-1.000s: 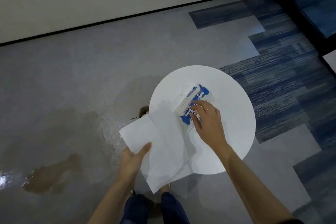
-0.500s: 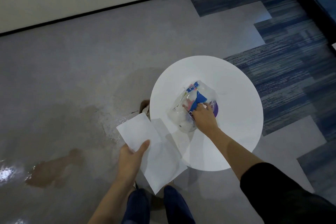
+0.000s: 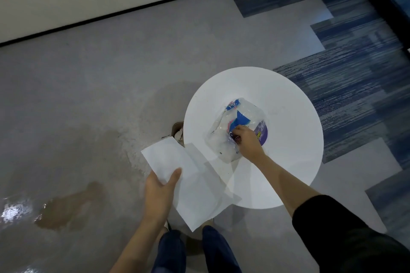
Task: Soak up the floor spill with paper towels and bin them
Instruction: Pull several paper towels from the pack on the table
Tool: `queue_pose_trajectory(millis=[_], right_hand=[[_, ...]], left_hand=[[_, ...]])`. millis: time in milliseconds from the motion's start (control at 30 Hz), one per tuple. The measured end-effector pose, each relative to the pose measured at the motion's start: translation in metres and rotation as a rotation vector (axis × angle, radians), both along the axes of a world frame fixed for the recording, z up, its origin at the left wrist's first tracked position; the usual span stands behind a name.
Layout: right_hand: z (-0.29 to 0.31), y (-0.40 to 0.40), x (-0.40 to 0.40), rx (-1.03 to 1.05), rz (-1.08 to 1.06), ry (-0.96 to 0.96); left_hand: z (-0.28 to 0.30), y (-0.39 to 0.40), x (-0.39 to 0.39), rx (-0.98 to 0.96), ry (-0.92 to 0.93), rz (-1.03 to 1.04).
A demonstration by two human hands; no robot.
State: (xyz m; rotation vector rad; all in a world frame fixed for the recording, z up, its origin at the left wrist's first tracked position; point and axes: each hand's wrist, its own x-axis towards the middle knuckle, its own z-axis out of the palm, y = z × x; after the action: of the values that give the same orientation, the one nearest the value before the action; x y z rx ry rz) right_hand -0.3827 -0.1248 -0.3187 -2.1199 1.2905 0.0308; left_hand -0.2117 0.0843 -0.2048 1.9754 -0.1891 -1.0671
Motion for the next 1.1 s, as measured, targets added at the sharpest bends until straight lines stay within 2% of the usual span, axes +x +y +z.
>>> queue_pose_trajectory(millis=[133,200,300,367,433,500,633,733,867,967,1033,1100], right_hand=[[0.019,-0.007,-0.003,-0.008,-0.057,-0.089],[0.031,-0.011,-0.008,-0.011,-0.088,-0.144],[0.054,-0.014,-0.014,-0.028,-0.127,-0.191],[0.067,-0.014,-0.017,-0.047,-0.109,-0.217],[0.078,-0.011,-0.018,-0.079,-0.080,-0.232],[0.086,-0.006,-0.016,-0.120,-0.037,-0.233],[0.098,-0.003,-0.020,-0.106,-0.050,-0.259],[0.116,-0.010,-0.033,0.125,-0.209,-0.424],[0.130,-0.021,-0.047,0.342,-0.165,-0.463],[0.140,-0.024,-0.052,0.541,-0.231,-0.516],[0.145,-0.028,-0.055,0.560,-0.263,-0.509],[0.152,-0.033,-0.060,0.490,-0.277,-0.510]], left_hand=[[0.012,-0.006,-0.003,-0.104,-0.299,-0.104],[0.015,-0.012,-0.002,-0.168,-0.442,-0.221],[0.014,-0.036,-0.008,-0.129,-0.570,-0.430],[0.008,-0.053,-0.015,-0.172,-0.510,-0.409],[0.004,-0.074,-0.025,-0.143,-0.685,-0.494],[0.002,-0.092,-0.040,-0.200,-0.823,-0.620],[0.004,-0.122,-0.057,-0.076,-0.820,-0.816],[-0.009,-0.130,-0.049,0.007,-0.804,-0.912],[-0.020,-0.132,-0.041,-0.004,-0.855,-1.032],[-0.026,-0.132,-0.042,0.028,-0.886,-1.084],[-0.031,-0.131,-0.040,0.098,-0.912,-1.089],[-0.037,-0.129,-0.038,0.165,-0.946,-1.096]])
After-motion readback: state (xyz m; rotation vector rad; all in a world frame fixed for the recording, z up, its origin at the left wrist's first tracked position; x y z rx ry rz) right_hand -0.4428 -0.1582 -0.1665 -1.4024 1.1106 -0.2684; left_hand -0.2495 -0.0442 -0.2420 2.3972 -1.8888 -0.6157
